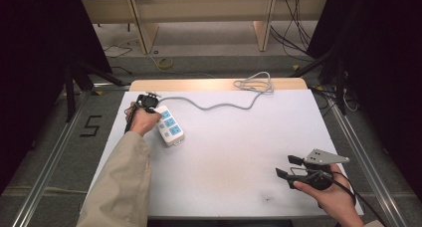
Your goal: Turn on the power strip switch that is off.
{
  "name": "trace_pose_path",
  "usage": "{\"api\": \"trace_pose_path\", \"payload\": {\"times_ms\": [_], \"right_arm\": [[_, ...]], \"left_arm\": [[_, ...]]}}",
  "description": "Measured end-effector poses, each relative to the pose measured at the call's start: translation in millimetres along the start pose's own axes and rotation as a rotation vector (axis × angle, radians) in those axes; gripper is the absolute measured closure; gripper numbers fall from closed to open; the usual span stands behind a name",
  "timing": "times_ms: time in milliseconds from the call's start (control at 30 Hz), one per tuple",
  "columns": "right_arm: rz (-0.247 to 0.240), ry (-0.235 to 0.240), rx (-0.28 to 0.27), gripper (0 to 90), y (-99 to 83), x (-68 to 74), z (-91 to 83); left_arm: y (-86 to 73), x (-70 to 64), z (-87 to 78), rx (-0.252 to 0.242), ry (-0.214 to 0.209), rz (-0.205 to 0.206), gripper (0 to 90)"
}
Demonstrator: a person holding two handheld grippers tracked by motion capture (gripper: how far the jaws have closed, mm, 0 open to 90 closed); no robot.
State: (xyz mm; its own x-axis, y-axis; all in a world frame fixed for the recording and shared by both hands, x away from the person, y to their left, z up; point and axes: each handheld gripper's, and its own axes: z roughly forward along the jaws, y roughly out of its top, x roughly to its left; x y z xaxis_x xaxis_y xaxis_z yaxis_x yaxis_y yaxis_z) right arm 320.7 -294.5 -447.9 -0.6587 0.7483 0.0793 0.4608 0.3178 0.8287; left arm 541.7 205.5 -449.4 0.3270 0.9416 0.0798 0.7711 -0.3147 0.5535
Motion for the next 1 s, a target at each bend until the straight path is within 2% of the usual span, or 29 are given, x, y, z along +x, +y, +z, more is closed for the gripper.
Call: {"api": "trace_pose_path", "payload": {"times_ms": [267, 467, 633, 1000], "right_arm": [[-0.002, -0.003, 0.004, 32.5, 0.0, -0.1, 0.3], [-0.002, -0.004, 0.005, 32.5, 0.1, 0.1, 0.4], [-0.001, -0.004, 0.003, 32.5, 0.3, 0.2, 0.1], [-0.001, -0.004, 0.004, 32.5, 0.2, 0.0, 0.2]], "left_arm": [[-0.6, 0.9, -0.2, -0.007, -0.007, -0.007, 90.0], [-1.2, 1.5, -1.5, -0.014, -0.012, -0.034, 89.9], [-1.4, 1.6, -1.9, -0.012, -0.007, -0.024, 89.8], [-1.5, 2.8, -1.6, -0.032, -0.006, -0.036, 87.0]]}}
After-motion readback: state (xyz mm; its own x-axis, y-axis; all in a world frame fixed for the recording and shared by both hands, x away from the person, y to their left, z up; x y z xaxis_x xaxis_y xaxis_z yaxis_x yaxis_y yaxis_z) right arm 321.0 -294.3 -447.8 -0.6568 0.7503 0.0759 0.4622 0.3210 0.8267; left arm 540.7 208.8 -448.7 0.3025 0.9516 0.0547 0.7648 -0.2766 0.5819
